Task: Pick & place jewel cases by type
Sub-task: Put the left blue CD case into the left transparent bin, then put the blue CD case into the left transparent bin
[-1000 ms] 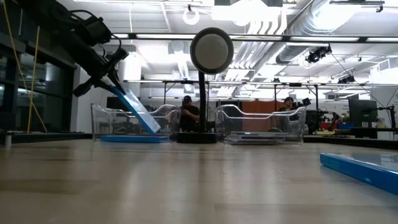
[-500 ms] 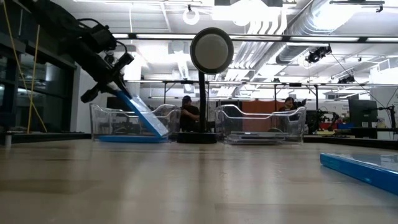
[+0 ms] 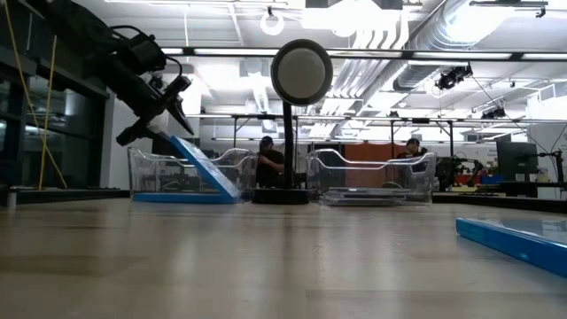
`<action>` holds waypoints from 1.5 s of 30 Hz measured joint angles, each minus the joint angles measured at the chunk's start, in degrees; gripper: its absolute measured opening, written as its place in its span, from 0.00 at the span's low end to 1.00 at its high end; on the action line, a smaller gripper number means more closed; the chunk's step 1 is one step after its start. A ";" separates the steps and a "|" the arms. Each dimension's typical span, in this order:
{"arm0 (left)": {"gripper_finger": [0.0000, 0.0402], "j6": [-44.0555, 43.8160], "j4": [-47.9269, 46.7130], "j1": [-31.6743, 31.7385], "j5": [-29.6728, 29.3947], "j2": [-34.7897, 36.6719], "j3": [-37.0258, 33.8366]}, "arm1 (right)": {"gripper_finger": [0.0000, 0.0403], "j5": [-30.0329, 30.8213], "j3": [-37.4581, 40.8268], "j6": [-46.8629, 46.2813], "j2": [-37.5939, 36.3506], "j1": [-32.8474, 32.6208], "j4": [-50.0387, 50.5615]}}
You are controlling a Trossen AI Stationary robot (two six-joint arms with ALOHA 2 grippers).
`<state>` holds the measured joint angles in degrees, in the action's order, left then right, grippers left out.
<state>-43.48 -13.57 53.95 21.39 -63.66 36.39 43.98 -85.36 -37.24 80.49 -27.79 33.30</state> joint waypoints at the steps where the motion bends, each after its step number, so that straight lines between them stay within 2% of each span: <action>1: 0.50 0.24 0.40 0.00 0.01 0.00 0.00 | 0.37 -0.01 0.00 -0.01 0.00 0.00 0.17; 11: 0.70 4.50 0.32 0.04 -0.28 0.17 1.22 | 0.37 -0.76 0.00 -0.25 0.00 0.00 0.38; 19: 0.85 8.59 -3.10 0.09 -3.24 0.24 1.31 | 0.37 -2.58 0.00 -1.08 0.00 -0.02 0.43; 26: 0.88 12.41 -2.93 0.09 -8.30 2.84 1.33 | 0.37 -2.82 0.00 -1.76 0.00 -0.02 0.77; 31: 0.88 16.45 -2.62 0.09 -8.88 5.01 1.33 | 0.37 -2.85 0.00 -1.78 0.00 -0.01 0.79; 35: 0.88 20.40 0.32 0.02 -4.32 6.67 1.33 | 0.37 -2.05 0.00 -1.78 0.00 -0.02 0.91; 41: 0.88 20.11 8.95 -0.09 11.73 8.71 1.33 | 0.37 0.38 0.00 -1.78 0.00 0.00 1.71; 45: 0.88 19.09 15.02 -2.49 21.11 9.88 1.33 | 0.37 1.39 0.00 -1.78 0.00 0.15 1.98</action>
<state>-24.39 1.45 51.46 42.50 -53.78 37.71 45.37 -85.36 -39.03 80.49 -27.64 35.27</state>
